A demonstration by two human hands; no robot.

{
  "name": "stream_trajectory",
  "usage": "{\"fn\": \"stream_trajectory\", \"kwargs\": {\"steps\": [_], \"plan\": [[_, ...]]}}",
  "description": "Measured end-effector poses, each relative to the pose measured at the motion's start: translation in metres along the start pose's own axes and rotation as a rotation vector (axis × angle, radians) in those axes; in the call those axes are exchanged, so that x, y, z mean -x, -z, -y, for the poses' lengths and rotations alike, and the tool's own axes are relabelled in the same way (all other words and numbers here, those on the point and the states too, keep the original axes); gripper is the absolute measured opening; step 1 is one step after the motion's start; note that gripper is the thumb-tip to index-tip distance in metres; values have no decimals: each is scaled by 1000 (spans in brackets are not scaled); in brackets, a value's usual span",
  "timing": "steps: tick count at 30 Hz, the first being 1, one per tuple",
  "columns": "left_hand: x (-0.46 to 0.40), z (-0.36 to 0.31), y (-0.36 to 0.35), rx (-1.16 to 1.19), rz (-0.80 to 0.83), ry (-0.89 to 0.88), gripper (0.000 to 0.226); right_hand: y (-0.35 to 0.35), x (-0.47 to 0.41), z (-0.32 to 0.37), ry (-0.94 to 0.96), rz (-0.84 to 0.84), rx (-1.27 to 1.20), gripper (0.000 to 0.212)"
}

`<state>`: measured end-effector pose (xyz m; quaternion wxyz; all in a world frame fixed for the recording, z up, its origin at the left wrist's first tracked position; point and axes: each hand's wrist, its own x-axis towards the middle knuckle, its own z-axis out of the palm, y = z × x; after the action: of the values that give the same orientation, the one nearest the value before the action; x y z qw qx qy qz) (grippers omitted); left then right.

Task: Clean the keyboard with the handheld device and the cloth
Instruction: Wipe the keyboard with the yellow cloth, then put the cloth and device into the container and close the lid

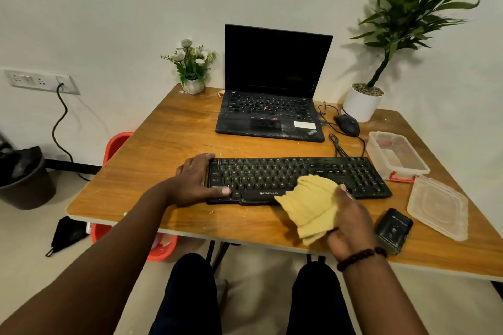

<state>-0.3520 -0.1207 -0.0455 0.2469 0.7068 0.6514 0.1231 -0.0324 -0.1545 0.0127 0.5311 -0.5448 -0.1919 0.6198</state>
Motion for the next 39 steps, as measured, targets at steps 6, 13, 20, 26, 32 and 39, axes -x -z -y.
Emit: {"fn": "stream_trajectory", "kwargs": {"steps": [6,13,20,26,32,39], "plan": [[-9,-25,-25,9,-401,-121,90,36,-10,28,-85,247,57,26],[-27,-86,-43,-124,-370,-302,81,46,-41,38,390,163,1456,19],[-27,-88,-52,-136,-368,-224,68,58,-66,16,757,-128,1776,34],[-24,-92,-61,-96,-563,-51,39,57,-81,32,810,-263,1435,14],[-11,-111,-85,-93,-649,209,45,51,-97,35,545,-315,1640,33],[-7,-112,-72,93,-709,619,72,58,-112,46,354,-519,1544,55]]}}
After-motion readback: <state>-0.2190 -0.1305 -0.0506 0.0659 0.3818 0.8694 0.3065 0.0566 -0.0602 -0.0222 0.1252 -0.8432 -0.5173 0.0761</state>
